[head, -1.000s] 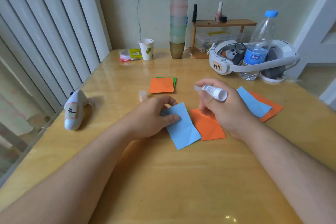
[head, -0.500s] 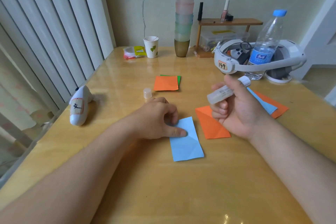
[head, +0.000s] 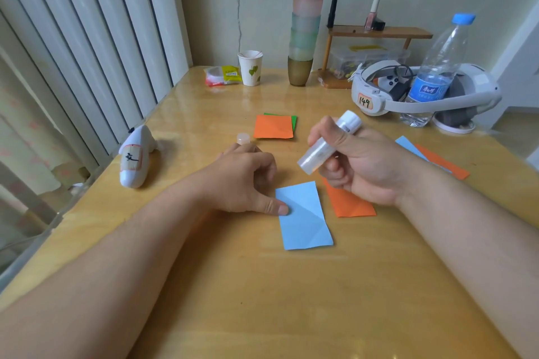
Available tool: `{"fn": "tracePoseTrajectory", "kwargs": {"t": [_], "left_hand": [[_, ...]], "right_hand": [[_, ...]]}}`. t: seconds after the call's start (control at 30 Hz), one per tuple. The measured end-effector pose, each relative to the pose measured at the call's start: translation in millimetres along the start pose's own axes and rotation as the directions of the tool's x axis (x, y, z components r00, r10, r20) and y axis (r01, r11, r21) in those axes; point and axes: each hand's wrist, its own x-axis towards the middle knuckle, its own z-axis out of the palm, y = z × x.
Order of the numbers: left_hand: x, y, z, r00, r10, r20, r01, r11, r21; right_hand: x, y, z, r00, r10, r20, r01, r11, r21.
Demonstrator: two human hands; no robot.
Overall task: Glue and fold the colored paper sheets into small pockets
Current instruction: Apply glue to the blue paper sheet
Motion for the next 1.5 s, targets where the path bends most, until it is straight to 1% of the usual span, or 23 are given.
{"fn": "tracePoseTrajectory", "kwargs": {"t": [0.07, 0.13, 0.2, 0.27, 0.33, 0.57, 0.67, 0.93, 1.2, 1.4, 1.43, 1.5], "left_hand": [[1, 1, 0, 0.999, -0.032, 0.001, 0.032, 0.999, 0.041], [1, 1, 1, 0.999, -0.043, 0.009, 0.042, 0.998, 0.050], [2, 0, 2, 0.999, -0.049, 0.015, 0.048, 0.997, 0.055], [3, -2, 3, 0.999, -0.052, 0.017, 0.051, 0.997, 0.059], [4, -3, 4, 0.998, -0.056, 0.014, 0.055, 0.997, 0.059], [6, -5, 7, 0.998, -0.060, -0.001, 0.059, 0.997, 0.043], [7, -5, 7, 0.998, -0.056, -0.003, 0.056, 0.997, 0.044], [6, -6, 6, 0.998, -0.056, -0.001, 0.056, 0.998, 0.038], [5, -3, 2, 0.997, -0.055, 0.044, 0.053, 0.997, 0.051], [3, -1, 2, 0.997, -0.058, 0.046, 0.057, 0.998, 0.034], [2, -1, 2, 0.997, -0.061, 0.046, 0.060, 0.998, 0.033], [2, 1, 2, 0.997, -0.068, 0.044, 0.067, 0.997, 0.031]], "right_hand": [[6, 6, 5, 1.000, -0.005, -0.030, 0.006, 1.000, 0.013], [10, 16, 11, 0.993, -0.053, -0.107, 0.049, 0.998, -0.034], [14, 26, 16, 0.972, -0.143, -0.185, 0.109, 0.977, -0.185], [17, 33, 17, 0.944, -0.236, -0.232, 0.135, 0.915, -0.381], [19, 38, 16, 0.922, -0.294, -0.252, 0.123, 0.840, -0.529], [19, 43, 23, 0.930, -0.283, -0.233, 0.044, 0.718, -0.694], [19, 42, 24, 0.933, -0.272, -0.236, 0.018, 0.690, -0.723], [17, 39, 15, 0.938, -0.239, -0.251, -0.004, 0.715, -0.699], [5, 35, -8, 0.921, -0.238, -0.308, -0.054, 0.706, -0.706], [3, 36, -9, 0.920, -0.243, -0.308, -0.056, 0.697, -0.715], [3, 36, -8, 0.919, -0.243, -0.309, -0.053, 0.703, -0.709], [3, 36, -7, 0.908, -0.259, -0.329, -0.013, 0.766, -0.642]]}}
